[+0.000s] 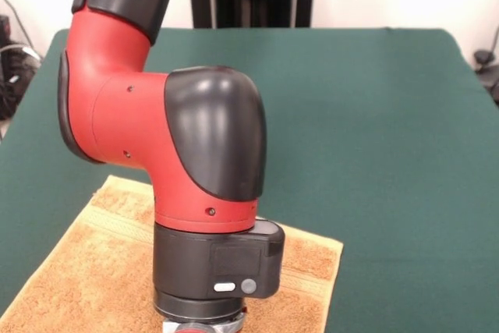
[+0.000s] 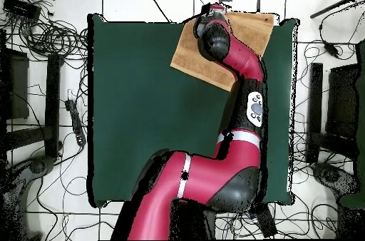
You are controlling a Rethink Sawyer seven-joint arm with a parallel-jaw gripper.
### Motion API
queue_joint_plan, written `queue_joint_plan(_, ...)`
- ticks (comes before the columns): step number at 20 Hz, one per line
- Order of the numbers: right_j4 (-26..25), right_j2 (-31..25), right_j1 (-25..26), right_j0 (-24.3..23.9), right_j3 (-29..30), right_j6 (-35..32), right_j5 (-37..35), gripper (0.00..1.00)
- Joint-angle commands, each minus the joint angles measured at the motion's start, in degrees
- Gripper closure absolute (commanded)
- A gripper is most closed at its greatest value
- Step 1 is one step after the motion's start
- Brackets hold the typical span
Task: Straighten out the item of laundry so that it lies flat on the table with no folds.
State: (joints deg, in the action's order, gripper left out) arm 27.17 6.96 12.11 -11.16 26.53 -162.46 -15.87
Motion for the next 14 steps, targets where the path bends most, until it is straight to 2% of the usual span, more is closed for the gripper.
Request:
queue_joint_plan(1, -0.9, -0.9, 3.5, 2.7, 5.7, -4.0, -5.4, 0.00)
queue_joint_plan(7, -0.6, 0.6, 2.0, 2.9, 6.8, -5.4, -8.2, 0.00)
queue_joint_plan(14, -0.6, 3.2, -7.3, 3.5, 14.0, -6.8, -15.6, 0.00)
